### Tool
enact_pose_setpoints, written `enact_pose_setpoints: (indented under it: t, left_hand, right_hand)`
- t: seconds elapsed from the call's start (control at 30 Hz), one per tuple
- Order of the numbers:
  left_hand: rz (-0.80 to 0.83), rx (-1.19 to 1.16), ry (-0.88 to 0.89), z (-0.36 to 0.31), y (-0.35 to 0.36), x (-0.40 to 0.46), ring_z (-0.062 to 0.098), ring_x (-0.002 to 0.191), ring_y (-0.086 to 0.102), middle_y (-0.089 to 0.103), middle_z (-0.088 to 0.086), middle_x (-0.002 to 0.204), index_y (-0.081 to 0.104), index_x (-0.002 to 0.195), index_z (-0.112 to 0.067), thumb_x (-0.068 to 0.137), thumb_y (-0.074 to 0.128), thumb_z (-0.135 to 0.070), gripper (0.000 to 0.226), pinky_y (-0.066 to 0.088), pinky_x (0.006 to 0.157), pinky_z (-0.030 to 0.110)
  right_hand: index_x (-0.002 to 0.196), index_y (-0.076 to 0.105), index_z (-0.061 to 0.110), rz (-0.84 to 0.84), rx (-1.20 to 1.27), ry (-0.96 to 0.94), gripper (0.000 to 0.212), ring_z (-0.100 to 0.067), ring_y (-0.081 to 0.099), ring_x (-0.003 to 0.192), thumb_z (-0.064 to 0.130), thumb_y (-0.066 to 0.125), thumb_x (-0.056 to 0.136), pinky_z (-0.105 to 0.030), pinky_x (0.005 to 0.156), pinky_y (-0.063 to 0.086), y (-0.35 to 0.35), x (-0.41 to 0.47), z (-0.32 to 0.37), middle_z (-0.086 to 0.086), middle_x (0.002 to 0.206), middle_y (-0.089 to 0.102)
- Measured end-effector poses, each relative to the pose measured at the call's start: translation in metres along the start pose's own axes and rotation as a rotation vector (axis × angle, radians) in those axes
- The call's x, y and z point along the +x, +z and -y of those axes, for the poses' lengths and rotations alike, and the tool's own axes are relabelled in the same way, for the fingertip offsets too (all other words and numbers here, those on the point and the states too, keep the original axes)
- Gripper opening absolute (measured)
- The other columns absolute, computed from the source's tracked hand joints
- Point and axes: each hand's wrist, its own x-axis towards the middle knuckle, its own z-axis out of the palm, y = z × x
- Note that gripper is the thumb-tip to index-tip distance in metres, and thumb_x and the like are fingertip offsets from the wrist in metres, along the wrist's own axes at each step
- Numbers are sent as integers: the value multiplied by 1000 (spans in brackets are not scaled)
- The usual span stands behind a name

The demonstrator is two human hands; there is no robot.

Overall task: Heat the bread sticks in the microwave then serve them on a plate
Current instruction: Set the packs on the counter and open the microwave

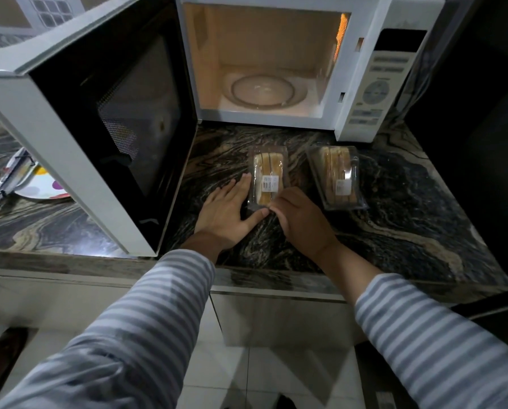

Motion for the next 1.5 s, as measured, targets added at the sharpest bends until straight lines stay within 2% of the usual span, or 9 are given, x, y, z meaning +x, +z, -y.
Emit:
enact_pose_setpoints:
  t: [0.27,0.6,0.77,0.97,1.1,1.2,1.27,1.4,1.5]
  left_hand:
    - [41,26,-47,-5,-1,0,10,148,4,12,-8,160,-10,152,-29,94,31,-60,77,4,120,35]
    - [72,55,-70,-7,0,1,10,148,-1,3,-8,161,-12,150,-30,94,27,-61,76,1,120,35]
    - [22,72,-53,-4,4,1,10,148,3,5,-12,161,-11,150,-37,94,35,-55,75,3,119,36]
    - [15,12,-52,-4,1,-1,10,147,6,-3,-11,161,-6,151,-37,92,31,-63,74,6,119,36]
    - [7,-107,-99,-8,-3,0,13,146,15,-3,-13,161,1,150,-42,91,28,-67,69,8,118,38]
    - [-36,-244,-110,-16,-13,9,11,147,11,-2,-15,160,6,150,-41,91,29,-66,68,7,119,47]
    - [-93,-293,-92,-21,-25,20,10,147,10,0,-15,160,7,151,-41,92,29,-64,67,7,119,48]
    - [-143,-357,13,-25,-56,44,14,146,18,13,-10,160,8,149,-46,94,30,-62,61,16,118,45]
    - [-84,-503,12,-25,-77,65,17,138,35,35,-7,153,27,146,-43,91,32,-66,60,31,113,41]
  right_hand:
    - [82,68,-2,-35,-22,-4,21,-31,61,85,4,49,89,-38,75,53,-1,2,3,-17,87,64]
    - [84,67,-4,-78,-26,-33,18,-31,60,84,2,50,89,-34,83,47,2,1,0,-18,87,65]
    - [88,67,-6,-196,-37,9,12,-26,51,91,-11,58,81,-31,92,40,3,-3,-3,-21,89,65]
    - [90,66,-5,-189,-57,8,17,-25,49,94,2,50,91,-31,92,40,2,-2,2,-20,92,64]
    - [103,66,-3,-215,-6,104,23,-27,51,107,11,50,95,-34,97,44,-3,-3,1,-21,109,61]
    - [131,52,-1,-252,101,292,36,-25,44,126,14,40,100,-33,110,34,-6,-5,5,-18,133,50]
    - [138,43,1,-294,166,446,40,-23,40,132,13,37,100,-35,112,31,-6,-3,6,-16,140,46]
    - [131,52,3,-291,211,569,34,-22,49,122,8,48,97,-32,107,36,-7,10,12,-15,129,56]
    - [129,53,1,-216,188,558,37,-32,56,116,15,54,95,-39,101,43,-3,34,15,-19,125,59]
